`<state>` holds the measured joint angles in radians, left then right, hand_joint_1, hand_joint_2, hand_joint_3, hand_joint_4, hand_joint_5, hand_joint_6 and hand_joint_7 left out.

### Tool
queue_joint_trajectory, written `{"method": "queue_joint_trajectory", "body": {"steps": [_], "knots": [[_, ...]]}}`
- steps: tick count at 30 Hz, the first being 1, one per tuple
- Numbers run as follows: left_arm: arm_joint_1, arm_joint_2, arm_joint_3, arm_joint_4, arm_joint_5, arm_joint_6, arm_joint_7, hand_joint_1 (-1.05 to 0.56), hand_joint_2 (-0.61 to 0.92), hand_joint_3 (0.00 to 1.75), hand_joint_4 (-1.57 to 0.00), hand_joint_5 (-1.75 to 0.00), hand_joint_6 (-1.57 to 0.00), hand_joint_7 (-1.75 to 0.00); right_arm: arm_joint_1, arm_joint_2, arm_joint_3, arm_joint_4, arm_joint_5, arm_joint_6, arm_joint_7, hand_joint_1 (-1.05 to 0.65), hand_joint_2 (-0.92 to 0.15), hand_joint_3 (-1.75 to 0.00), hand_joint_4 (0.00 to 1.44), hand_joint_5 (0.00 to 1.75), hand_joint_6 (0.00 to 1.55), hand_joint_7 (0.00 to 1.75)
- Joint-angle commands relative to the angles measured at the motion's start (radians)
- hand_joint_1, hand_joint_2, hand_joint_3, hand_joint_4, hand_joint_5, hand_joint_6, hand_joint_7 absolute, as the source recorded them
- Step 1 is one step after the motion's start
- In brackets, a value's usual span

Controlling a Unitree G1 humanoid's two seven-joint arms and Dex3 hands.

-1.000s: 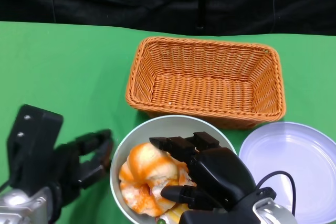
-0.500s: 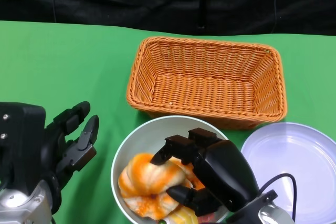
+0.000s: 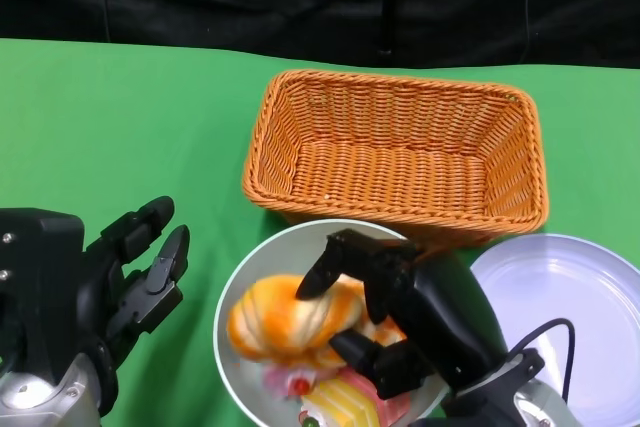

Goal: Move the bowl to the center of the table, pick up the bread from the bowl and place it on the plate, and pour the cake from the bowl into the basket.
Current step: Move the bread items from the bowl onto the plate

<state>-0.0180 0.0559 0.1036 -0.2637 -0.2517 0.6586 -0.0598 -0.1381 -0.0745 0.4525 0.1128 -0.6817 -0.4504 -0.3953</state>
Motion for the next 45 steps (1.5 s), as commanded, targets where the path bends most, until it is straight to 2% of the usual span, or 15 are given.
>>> {"method": "queue_joint_trajectory", "body": {"steps": [1,5,9,14,21,25,30,33,35,38,45], "knots": [[-0.003,0.022,0.008,0.018,0.0,-0.006,-0.017,-0.58,0.92,0.53,-0.15,-0.47,-0.3,-0.02,0.007,-0.004,-0.041,-0.061,0.051,-0.01,0.019,-0.2,-0.16,-1.65,1.06,1.75,0.79,1.74],[-0.007,0.028,0.012,0.038,0.0,-0.021,-0.031,-0.58,0.92,0.54,-0.15,-0.47,-0.29,-0.01,0.026,-0.005,-0.076,-0.15,0.127,0.01,0.091,-0.22,-0.15,-1.71,1.05,1.75,0.79,1.74],[-0.009,0.024,0.019,0.048,-0.003,-0.027,-0.033,-0.58,0.92,0.53,-0.15,-0.47,-0.3,-0.01,0.05,0.0,-0.107,-0.225,0.203,0.024,0.153,-0.19,-0.13,-1.74,1.05,1.75,0.83,1.65],[-0.011,0.027,0.02,0.056,-0.007,-0.032,-0.041,-0.58,0.92,0.54,-0.14,-0.46,-0.3,-0.01,0.086,0.01,-0.14,-0.299,0.289,0.032,0.208,-0.16,-0.1,-1.75,1.05,1.75,0.83,1.67],[-0.011,0.029,0.027,0.054,-0.022,-0.026,-0.051,-0.6,0.92,0.5,-0.16,-0.47,-0.3,-0.01,0.149,0.052,-0.204,-0.42,0.404,0.11,0.248,-0.18,-0.17,-1.75,1.06,1.75,0.85,1.6],[-0.01,0.039,0.021,0.069,-0.017,-0.035,-0.064,-0.6,0.92,0.5,-0.15,-0.46,-0.3,-0.01,0.173,0.057,-0.299,-0.469,0.411,0.152,0.228,-0.1,-0.21,-1.74,1.04,1.75,0.84,1.64],[-0.002,0.047,0.023,0.058,-0.017,-0.04,-0.072,-0.59,0.92,0.5,-0.15,-0.46,-0.31,-0.01,0.199,0.05,-0.383,-0.528,0.437,0.213,0.248,-0.02,-0.23,-1.74,1.05,1.75,0.81,1.7],[-0.004,0.054,0.022,0.053,-0.014,-0.036,-0.075,-0.58,0.92,0.51,-0.15,-0.45,-0.3,-0.01,0.208,0.027,-0.443,-0.517,0.353,0.188,0.201,0.02,-0.21,-1.73,1.04,1.75,0.79,1.71],[-0.003,0.058,0.021,0.053,-0.013,-0.038,-0.077,-0.57,0.92,0.52,-0.15,-0.45,-0.3,-0.01,0.212,0.025,-0.459,-0.517,0.319,0.187,0.187,0.0,-0.2,-1.72,1.04,1.75,0.8,1.68],[0.002,0.061,0.025,0.045,-0.02,-0.034,-0.077,-0.57,0.92,0.52,-0.15,-0.44,-0.3,0.0,0.246,-0.018,-0.497,-0.53,0.251,0.185,0.188,0.01,-0.18,-1.74,1.06,1.75,0.82,1.68],[0.0,0.068,0.025,0.041,-0.022,-0.021,-0.079,-0.56,0.92,0.52,-0.17,-0.44,-0.31,-0.01,0.318,-0.07,-0.518,-0.555,0.125,0.286,0.241,0.04,-0.1,-1.75,1.08,1.75,0.83,1.67]]}}
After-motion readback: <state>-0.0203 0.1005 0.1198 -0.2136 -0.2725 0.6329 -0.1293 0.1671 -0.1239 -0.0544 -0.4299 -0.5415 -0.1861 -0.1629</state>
